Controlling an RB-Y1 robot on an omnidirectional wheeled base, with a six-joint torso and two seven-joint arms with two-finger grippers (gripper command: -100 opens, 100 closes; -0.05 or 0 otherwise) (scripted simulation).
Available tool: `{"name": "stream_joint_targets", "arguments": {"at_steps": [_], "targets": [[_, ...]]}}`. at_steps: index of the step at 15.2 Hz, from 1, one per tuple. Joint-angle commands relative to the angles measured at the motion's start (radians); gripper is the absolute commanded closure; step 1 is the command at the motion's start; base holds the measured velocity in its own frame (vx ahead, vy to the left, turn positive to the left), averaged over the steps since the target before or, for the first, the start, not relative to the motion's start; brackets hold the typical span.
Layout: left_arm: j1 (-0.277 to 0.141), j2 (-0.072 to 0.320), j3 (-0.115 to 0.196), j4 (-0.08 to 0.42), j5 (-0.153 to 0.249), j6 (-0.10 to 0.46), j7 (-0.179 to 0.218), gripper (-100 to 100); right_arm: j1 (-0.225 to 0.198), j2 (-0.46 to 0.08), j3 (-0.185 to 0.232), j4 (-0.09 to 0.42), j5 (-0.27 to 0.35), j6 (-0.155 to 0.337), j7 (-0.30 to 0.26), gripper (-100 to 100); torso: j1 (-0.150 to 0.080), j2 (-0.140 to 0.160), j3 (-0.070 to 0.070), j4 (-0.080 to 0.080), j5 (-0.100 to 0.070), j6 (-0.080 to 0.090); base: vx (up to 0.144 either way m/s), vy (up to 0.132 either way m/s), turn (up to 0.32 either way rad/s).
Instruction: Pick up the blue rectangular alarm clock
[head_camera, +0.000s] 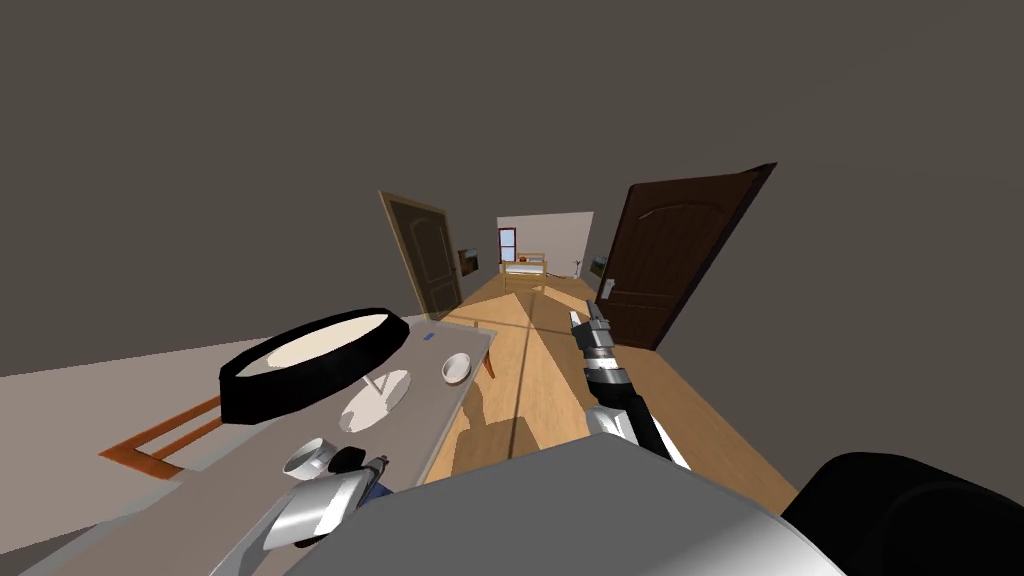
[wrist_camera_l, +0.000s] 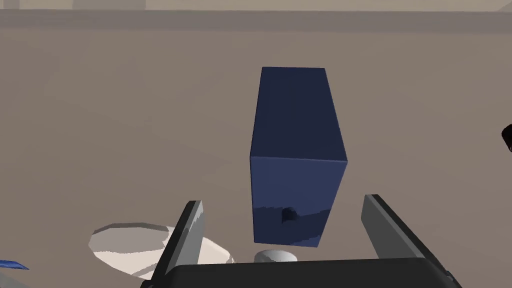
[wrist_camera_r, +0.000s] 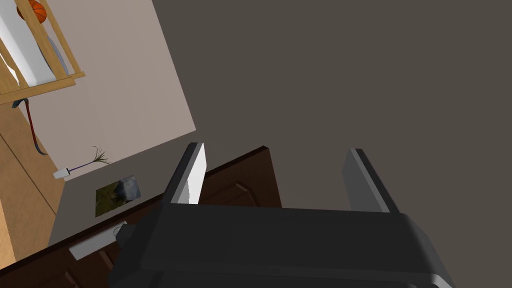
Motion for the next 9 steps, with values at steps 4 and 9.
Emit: {"name": "stream_joint_targets", "arguments": {"at_steps": [4,9], "targets": [[-0.015,0.000,-0.005,0.054,0.021,0.084,-0.018,-100,0.000,0.000,0.000,0.000,0.000,0.000,0.000,0,0.000,-0.001,0.000,0.000,0.000,0.000,0.020,0.022,-0.157],[-0.027,-0.021,-0.012,0.121,0.000,0.012,-0.008,-100,0.000,0.000,0.000,0.000,0.000,0.000,0.000,0,0.000,0.000,0.000,0.000,0.000,-0.001,0.007,0.023,-0.035]]}}
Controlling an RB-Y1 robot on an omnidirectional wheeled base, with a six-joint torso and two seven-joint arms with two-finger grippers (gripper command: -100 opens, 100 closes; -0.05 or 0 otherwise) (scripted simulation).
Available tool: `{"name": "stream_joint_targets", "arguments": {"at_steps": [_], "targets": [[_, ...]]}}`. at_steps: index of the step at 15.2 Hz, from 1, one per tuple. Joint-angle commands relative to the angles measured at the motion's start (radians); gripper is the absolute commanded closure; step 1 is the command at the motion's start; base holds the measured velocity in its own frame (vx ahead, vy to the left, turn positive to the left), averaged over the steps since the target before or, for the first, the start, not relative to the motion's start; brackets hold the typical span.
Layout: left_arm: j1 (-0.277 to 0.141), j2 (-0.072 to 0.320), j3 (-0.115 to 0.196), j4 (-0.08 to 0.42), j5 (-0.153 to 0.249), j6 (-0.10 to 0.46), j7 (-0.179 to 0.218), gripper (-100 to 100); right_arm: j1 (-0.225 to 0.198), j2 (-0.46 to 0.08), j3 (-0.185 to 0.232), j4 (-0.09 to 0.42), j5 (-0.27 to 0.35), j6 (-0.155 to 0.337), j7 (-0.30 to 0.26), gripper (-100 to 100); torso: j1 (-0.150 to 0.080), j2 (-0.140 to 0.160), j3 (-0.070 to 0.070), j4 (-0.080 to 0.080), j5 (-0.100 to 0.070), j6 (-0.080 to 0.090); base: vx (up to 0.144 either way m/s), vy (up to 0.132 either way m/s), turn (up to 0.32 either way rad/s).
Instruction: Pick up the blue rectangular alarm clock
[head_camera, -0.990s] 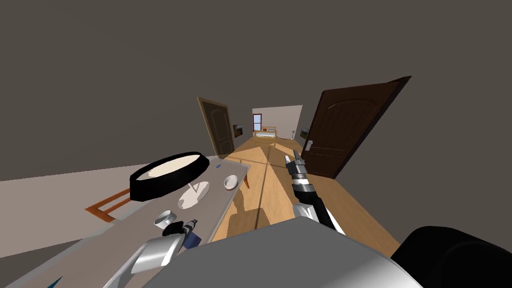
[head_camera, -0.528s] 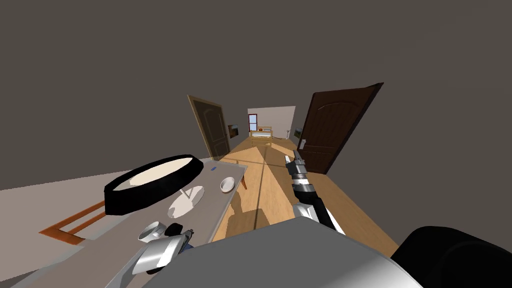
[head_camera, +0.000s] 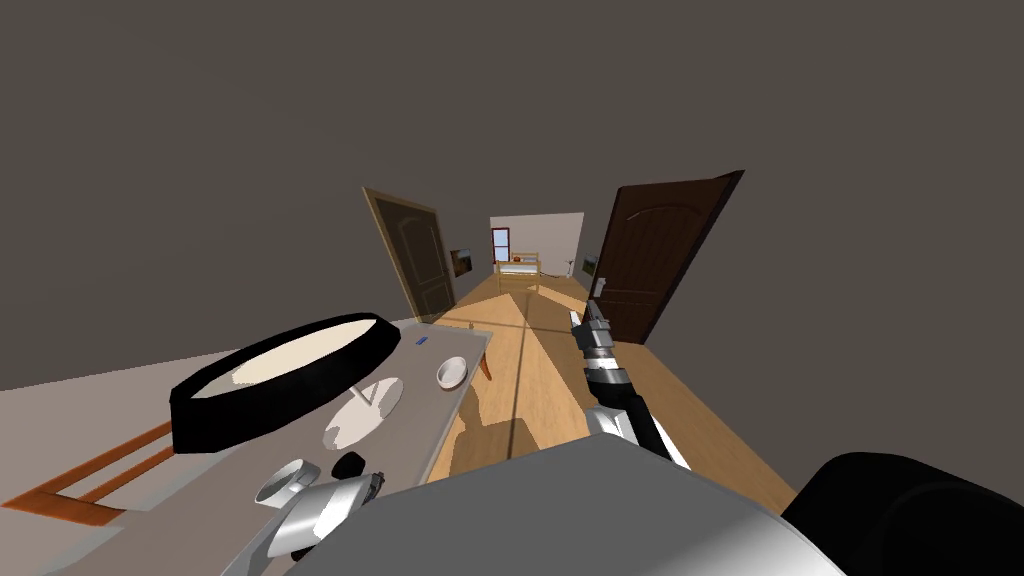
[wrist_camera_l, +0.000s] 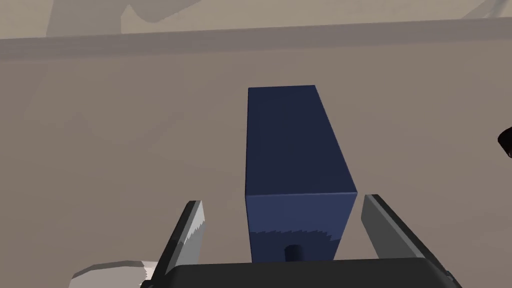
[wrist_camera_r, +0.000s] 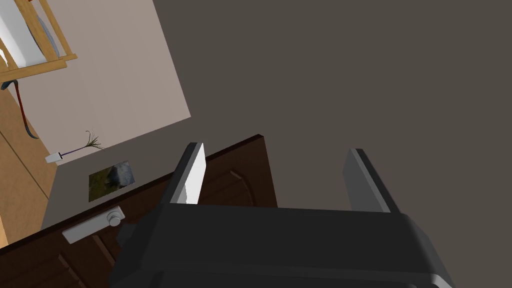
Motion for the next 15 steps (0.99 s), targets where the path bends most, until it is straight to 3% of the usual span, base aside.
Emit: {"name": "stream_joint_targets", "arguments": {"at_steps": [1,3,4,8,13,15], "targets": [[-0.007,-0.011,-0.004,0.037,-0.010,-0.033,0.005,-100,0.000,0.000,0.000,0.000,0.000,0.000,0.000,0,0.000,0.000,0.000,0.000,0.000,0.000,0.001,0.034,-0.033],[-0.007,-0.009,-0.003,0.030,-0.008,-0.024,0.004,-100,0.000,0.000,0.000,0.000,0.000,0.000,0.000,0,0.000,0.000,0.000,0.000,0.000,0.000,-0.001,0.025,-0.023],[-0.007,-0.010,-0.004,0.033,-0.009,-0.028,0.004,100,0.000,0.000,0.000,0.000,0.000,0.000,0.000,0,0.000,0.000,0.000,0.000,0.000,0.000,0.000,0.007,-0.001],[-0.006,-0.009,-0.004,0.034,-0.009,-0.027,0.004,100,0.000,0.000,0.000,0.000,0.000,0.000,0.000,0,-0.002,0.000,0.000,0.001,0.000,0.000,-0.001,0.001,0.003],[0.008,0.014,0.005,-0.046,0.012,0.036,-0.005,100,0.000,0.000,0.000,0.000,0.000,0.000,0.000,0,-0.005,0.000,0.000,0.001,-0.001,0.000,0.000,-0.029,0.035],[0.009,0.013,0.005,-0.044,0.012,0.031,-0.004,100,0.000,0.000,0.000,0.000,0.000,0.000,0.000,0,-0.005,0.000,0.001,0.001,-0.001,0.001,-0.003,-0.025,0.023]]}}
